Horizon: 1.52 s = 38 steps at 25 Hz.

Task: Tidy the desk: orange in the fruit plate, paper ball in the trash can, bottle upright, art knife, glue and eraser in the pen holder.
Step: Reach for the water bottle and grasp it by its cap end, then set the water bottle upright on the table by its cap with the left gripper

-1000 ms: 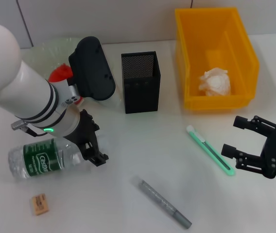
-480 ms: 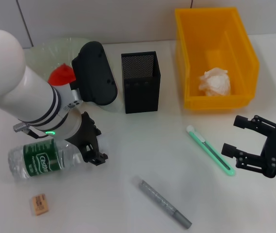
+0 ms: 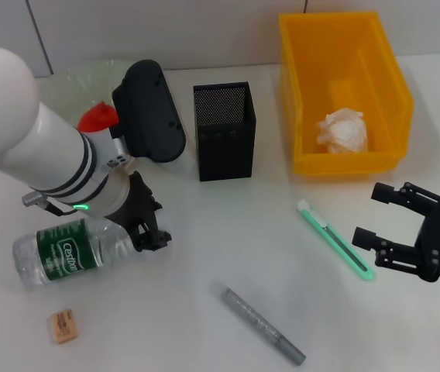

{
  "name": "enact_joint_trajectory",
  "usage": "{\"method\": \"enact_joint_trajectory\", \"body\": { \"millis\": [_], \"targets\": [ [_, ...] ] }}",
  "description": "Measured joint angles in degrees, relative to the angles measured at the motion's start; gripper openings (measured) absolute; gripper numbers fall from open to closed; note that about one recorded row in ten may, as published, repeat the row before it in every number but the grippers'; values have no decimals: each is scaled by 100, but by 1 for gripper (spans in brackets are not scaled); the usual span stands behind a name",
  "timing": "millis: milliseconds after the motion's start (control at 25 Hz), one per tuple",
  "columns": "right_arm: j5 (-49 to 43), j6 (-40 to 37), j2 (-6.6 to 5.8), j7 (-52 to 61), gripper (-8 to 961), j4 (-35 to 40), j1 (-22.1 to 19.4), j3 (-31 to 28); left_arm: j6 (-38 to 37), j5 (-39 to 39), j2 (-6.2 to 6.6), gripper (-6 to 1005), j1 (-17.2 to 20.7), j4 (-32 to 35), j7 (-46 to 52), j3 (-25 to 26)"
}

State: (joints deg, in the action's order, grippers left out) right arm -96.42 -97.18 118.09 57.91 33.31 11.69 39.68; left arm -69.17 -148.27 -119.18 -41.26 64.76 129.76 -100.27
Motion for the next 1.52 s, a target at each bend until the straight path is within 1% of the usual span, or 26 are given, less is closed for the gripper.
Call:
{"method": "enact_joint_trajectory", "body": {
  "millis": [120,320,640,720,760,800,840,880,920,960,1040,1160,1200,1320,1400,1520],
  "targets": [
    [-6,21,-4,16,819,0,9,16,8,-7,0,500,-24,-72,6,6],
    [-9,42,-6,23,818,0,18,19,-56,-7,0,431,-40,-29,49,19],
    [-9,33,-6,31,818,6,18,-10,-358,7,0,431,99,647,286,58],
    [-9,31,-6,34,818,8,15,-12,-588,3,8,431,217,1024,355,154],
    [-8,30,-6,36,818,10,14,-12,-688,19,12,431,360,1307,382,199],
    [-7,29,-6,39,818,14,11,-12,-688,19,12,431,360,1307,382,199],
    [-2,28,-6,41,818,19,7,-13,-802,25,20,430,628,1767,402,226],
    [4,28,-6,42,818,21,6,-13,-809,25,20,430,645,1786,403,230],
    [11,27,-6,42,818,21,4,-13,-871,25,23,430,742,1964,412,264],
    [20,27,-6,43,818,21,1,-14,-871,25,23,430,742,1964,412,264],
    [26,27,-6,43,818,22,6,-14,-991,26,29,430,1004,2391,433,449],
    [32,12,0,46,819,44,18,-13,-1003,49,43,430,1206,2678,431,567],
    [32,-1,2,62,819,49,23,-13,-1016,76,45,430,1329,2850,425,683],
    [34,-7,2,106,819,56,26,-18,-1028,84,45,430,1416,2962,426,808],
    [39,-9,1,156,819,85,26,-21,-1060,124,45,430,1560,3128,426,992],
    [42,-10,0,168,819,111,27,-22,-1110,268,44,430,1621,3201,411,1095]
  ]
}}
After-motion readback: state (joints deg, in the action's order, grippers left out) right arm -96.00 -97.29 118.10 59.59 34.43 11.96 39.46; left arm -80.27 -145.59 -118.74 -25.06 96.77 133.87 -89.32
